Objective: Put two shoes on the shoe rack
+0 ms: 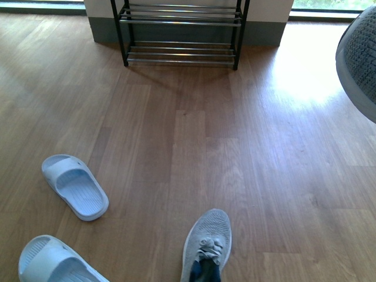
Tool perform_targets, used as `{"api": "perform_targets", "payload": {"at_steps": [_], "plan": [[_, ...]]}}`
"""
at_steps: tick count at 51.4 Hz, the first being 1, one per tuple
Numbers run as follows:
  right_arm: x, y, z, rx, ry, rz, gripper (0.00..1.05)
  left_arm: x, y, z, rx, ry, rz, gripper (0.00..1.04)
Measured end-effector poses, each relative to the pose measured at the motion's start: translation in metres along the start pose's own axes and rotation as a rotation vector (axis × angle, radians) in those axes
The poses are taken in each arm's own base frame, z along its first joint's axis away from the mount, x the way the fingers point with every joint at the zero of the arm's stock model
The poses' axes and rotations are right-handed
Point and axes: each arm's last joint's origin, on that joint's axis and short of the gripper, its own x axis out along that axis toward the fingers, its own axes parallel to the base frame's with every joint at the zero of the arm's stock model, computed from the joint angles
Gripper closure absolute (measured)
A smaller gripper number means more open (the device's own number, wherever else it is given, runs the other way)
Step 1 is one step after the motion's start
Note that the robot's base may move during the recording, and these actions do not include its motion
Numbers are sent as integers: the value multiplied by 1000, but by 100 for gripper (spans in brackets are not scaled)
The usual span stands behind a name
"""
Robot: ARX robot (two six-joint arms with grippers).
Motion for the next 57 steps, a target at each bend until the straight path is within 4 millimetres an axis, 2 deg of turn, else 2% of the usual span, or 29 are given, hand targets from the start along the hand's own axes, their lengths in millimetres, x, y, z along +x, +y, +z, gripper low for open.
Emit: {"api": "perform_targets", "payload": {"at_steps": [36, 38, 42, 45, 52, 57], "plan": [[0, 0, 0, 2, 2, -9, 103, 0, 0, 0, 0, 0, -1, 9], [0, 0, 0, 2, 2, -8, 103, 0, 0, -1, -42, 53, 57, 9], [0, 0, 0, 2, 2, -9, 103, 0, -1, -2, -153, 280, 227, 9], [0, 0, 0, 2, 2, -9, 103, 1, -1, -8, -230, 406, 290, 9], [0, 0, 0, 3, 2, -9, 103, 12, -2, -17, -489, 536, 258, 9], [0, 0, 0, 3, 2, -9, 103, 39, 2, -17, -548, 605, 219, 9]]}}
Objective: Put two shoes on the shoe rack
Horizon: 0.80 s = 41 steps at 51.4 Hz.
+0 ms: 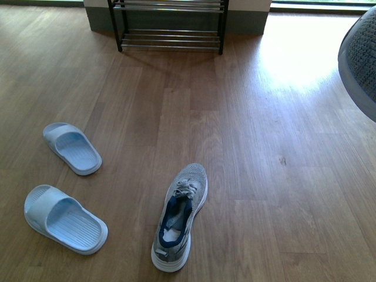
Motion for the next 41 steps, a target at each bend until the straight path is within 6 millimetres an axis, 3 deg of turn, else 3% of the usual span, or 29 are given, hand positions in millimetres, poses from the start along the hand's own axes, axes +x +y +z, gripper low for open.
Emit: {"api": "perform_targets", "payload": {"at_steps": [10, 16, 25, 41], "plan": [[0, 0, 0, 0, 0, 0, 103, 56, -16, 18, 175, 132, 68, 9], [0, 0, 0, 0, 0, 0, 103, 86, -25, 11, 283, 236, 111, 9], [0, 0, 0, 0, 0, 0, 103, 146, -55, -2, 472, 368, 82, 9], [0, 0, 0, 0, 0, 0, 103, 212, -81, -30, 579, 518, -125, 9]]}}
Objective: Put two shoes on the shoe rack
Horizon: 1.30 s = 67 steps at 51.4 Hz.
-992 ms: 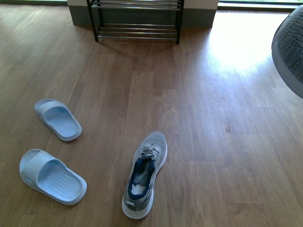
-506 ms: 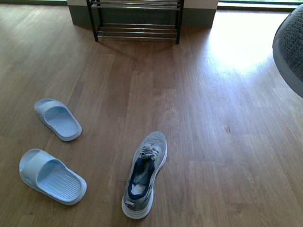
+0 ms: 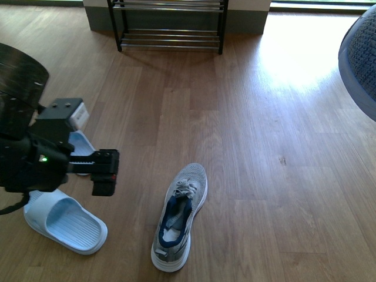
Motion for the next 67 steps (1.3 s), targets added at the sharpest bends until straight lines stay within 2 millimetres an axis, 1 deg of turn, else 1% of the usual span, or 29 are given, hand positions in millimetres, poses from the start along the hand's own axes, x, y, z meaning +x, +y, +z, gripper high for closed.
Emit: {"api": "perform_targets", "payload": {"at_steps": [9, 19, 23, 26, 30, 44, 57, 60, 67], "plan": [[0, 0, 0, 0, 0, 0, 103, 35, -10, 2, 31, 52, -60, 9], [0, 0, 0, 0, 0, 0, 103, 80, -27, -7, 92, 145, -159, 9], [0, 0, 0, 0, 0, 0, 103, 96, -32, -9, 115, 176, -164, 9], [0, 0, 0, 0, 0, 0, 103, 102, -33, -9, 123, 188, -159, 9], [0, 0, 0, 0, 0, 0, 103, 115, -35, -8, 134, 208, -160, 9], [0, 0, 0, 0, 0, 0, 103, 139, -44, -5, 178, 218, -171, 9], [0, 0, 0, 0, 0, 0, 103, 170, -51, -14, 210, 234, -179, 9], [0, 0, 0, 0, 0, 0, 103, 177, -52, -16, 215, 225, -182, 9], [0, 0, 0, 0, 0, 0, 103, 199, -50, -19, 231, 135, -142, 9]]}}
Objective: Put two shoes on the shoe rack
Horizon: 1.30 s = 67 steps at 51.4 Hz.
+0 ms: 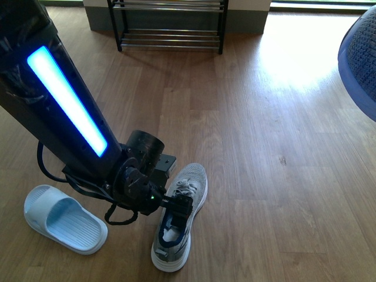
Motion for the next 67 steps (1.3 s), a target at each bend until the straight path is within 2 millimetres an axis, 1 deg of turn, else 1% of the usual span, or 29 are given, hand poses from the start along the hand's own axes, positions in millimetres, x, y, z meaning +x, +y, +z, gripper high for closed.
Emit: {"api": "perform_targets", "payload": {"at_steps": [1, 3, 5, 8, 9, 13, 15, 17, 18, 23, 24, 26, 29, 30, 34, 35, 41, 42, 43, 44, 47, 48, 49, 52, 54, 56, 60, 63, 67], "plan": [[0, 0, 0, 0, 0, 0, 103, 2, 1, 0, 0, -2, 15, 10], [0, 0, 0, 0, 0, 0, 103, 6, 2, -2, 0, 6, 34, 13], [0, 0, 0, 0, 0, 0, 103, 11, 4, -5, -1, 18, 54, 22], [0, 0, 0, 0, 0, 0, 103, 16, 6, -10, 0, 26, 84, 33], [0, 0, 0, 0, 0, 0, 103, 17, 7, -11, -4, 25, 85, 38], [0, 0, 0, 0, 0, 0, 103, 16, 6, -10, 4, 9, 95, 52], [0, 0, 0, 0, 0, 0, 103, 14, 6, -10, 5, -3, 97, 61], [0, 0, 0, 0, 0, 0, 103, 11, 6, -10, 2, -8, 99, 66], [0, 0, 0, 0, 0, 0, 103, 7, 5, -9, 0, -16, 98, 72], [0, 0, 0, 0, 0, 0, 103, -12, 4, -7, 0, -31, 129, 89], [0, 0, 0, 0, 0, 0, 103, -23, 5, -5, -5, -40, 150, 96], [0, 0, 0, 0, 0, 0, 103, -38, 7, 0, -27, -55, 178, 103], [0, 0, 0, 0, 0, 0, 103, -59, 12, 5, -64, -85, 203, 103], [0, 0, 0, 0, 0, 0, 103, -71, 14, 8, -78, -105, 218, 103], [0, 0, 0, 0, 0, 1, 103, -107, 18, 12, -118, -166, 261, 103], [0, 0, 0, 0, 0, 0, 103, -122, 20, 13, -132, -195, 272, 103], [0, 0, 0, 0, 0, 0, 103, -188, 27, 9, -187, -299, 356, 103], [0, 0, 0, 0, 0, 0, 103, -194, 27, 8, -193, -307, 361, 103], [0, 0, 0, 0, 0, 0, 103, -206, 29, 8, -201, -331, 371, 103], [0, 0, 0, 0, 0, 0, 103, -222, 31, 2, -215, -349, 398, 103], [0, 0, 0, 0, 0, 0, 103, -253, 33, -9, -244, -392, 454, 103], [0, 0, 0, 0, 0, 0, 103, -267, 34, -15, -250, -409, 483, 103], [0, 0, 0, 0, 0, 0, 103, -276, 34, -20, -254, -419, 502, 103], [0, 0, 0, 0, 0, 0, 103, -291, 32, -29, -263, -431, 533, 103], [0, 0, 0, 0, 0, 0, 103, -305, 29, -40, -262, -436, 559, 103], [0, 0, 0, 0, 0, 0, 103, -314, 26, -48, -258, -440, 588, 103], [0, 0, 0, 0, 0, 0, 103, -337, 13, -69, -253, -464, 635, 103], [0, 0, 0, 0, 0, 0, 103, -354, 2, -81, -224, -516, 698, 103], [0, 0, 0, 0, 0, 0, 103, -371, -9, -93, -218, -588, 741, 103]]}}
